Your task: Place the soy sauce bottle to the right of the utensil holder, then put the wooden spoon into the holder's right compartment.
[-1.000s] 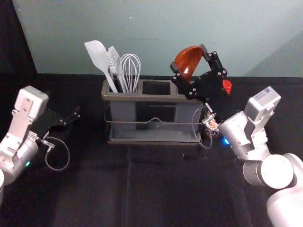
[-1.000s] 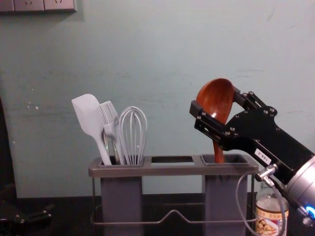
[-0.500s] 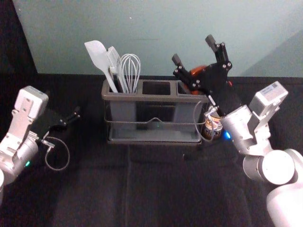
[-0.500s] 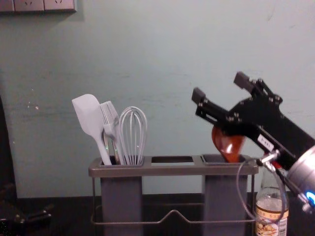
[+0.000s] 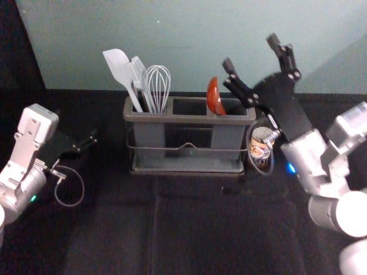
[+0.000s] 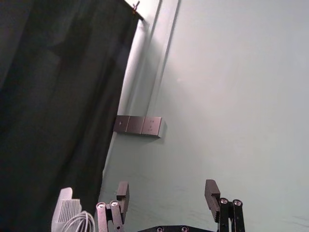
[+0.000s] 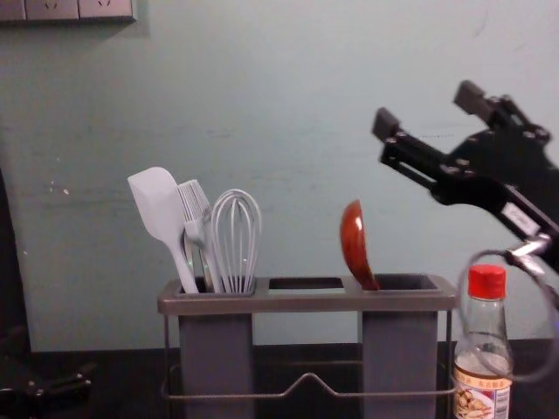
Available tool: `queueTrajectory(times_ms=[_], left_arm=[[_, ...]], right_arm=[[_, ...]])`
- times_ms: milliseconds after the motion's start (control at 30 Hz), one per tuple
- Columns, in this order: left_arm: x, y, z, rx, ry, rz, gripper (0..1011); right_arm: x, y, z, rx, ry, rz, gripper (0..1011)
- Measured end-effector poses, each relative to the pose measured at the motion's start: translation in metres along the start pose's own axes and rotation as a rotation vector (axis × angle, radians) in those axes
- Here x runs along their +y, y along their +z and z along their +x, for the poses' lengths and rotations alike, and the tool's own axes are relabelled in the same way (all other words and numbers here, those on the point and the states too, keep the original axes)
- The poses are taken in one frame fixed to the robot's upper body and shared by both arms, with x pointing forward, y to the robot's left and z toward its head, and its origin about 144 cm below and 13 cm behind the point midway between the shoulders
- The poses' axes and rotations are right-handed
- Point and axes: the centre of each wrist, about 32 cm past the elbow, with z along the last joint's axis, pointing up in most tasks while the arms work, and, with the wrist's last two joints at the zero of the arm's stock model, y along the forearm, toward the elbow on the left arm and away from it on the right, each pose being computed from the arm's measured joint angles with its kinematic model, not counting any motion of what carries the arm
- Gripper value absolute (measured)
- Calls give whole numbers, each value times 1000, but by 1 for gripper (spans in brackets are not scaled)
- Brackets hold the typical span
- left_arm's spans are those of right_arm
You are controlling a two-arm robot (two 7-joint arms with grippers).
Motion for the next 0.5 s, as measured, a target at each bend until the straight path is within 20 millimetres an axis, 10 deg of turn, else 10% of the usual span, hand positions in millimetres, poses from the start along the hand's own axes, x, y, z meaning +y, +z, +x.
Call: queueTrajectory(times_ms=[500], left_arm=[[0,0,0,0,0,0,1005]], right_arm=[[-76,26,37,-108,-140,-139,1002]])
